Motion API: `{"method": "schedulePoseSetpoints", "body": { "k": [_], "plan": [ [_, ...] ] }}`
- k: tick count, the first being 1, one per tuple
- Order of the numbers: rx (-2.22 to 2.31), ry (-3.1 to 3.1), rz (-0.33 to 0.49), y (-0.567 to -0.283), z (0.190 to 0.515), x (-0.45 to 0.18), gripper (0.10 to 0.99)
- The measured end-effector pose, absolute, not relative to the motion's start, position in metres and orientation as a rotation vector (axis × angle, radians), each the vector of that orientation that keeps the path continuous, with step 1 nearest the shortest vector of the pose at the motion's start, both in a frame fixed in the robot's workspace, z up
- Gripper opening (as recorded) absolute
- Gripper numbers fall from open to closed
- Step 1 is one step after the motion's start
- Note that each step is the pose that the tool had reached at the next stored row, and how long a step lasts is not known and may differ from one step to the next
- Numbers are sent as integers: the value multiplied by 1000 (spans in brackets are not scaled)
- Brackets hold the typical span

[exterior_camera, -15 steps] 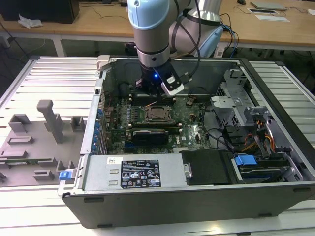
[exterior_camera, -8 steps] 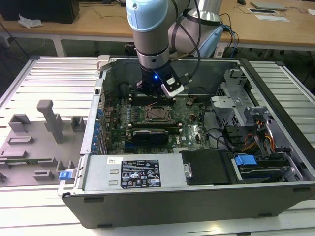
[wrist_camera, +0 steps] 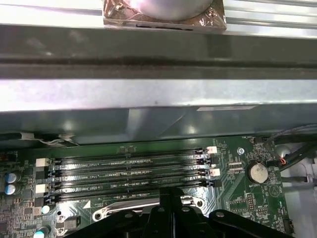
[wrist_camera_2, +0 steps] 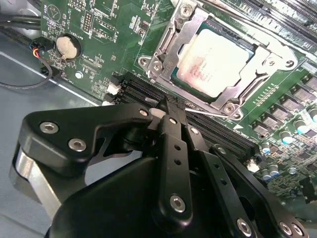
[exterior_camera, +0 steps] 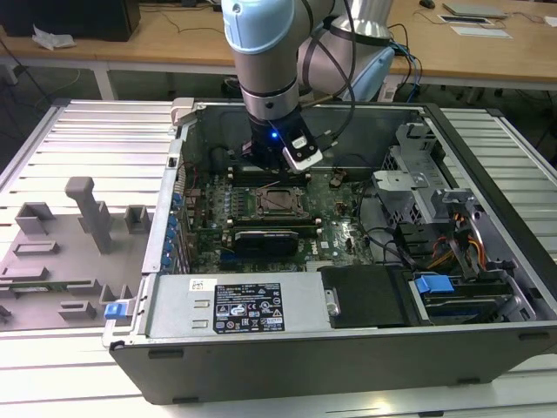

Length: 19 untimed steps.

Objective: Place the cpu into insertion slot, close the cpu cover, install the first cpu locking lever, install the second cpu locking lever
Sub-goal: 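Install the first cpu locking lever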

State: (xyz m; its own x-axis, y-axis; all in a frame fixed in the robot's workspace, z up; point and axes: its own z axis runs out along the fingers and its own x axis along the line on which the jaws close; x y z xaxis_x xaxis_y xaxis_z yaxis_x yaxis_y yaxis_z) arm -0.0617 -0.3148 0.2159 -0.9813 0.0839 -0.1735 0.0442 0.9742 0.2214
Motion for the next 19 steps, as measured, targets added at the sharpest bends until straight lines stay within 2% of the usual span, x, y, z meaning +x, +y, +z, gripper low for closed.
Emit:
{"method": "schedulePoseSetpoints", "body": {
  "k": [19],
  "plan": [
    [231,2925,298,-306,213,-62,106]
  ]
}}
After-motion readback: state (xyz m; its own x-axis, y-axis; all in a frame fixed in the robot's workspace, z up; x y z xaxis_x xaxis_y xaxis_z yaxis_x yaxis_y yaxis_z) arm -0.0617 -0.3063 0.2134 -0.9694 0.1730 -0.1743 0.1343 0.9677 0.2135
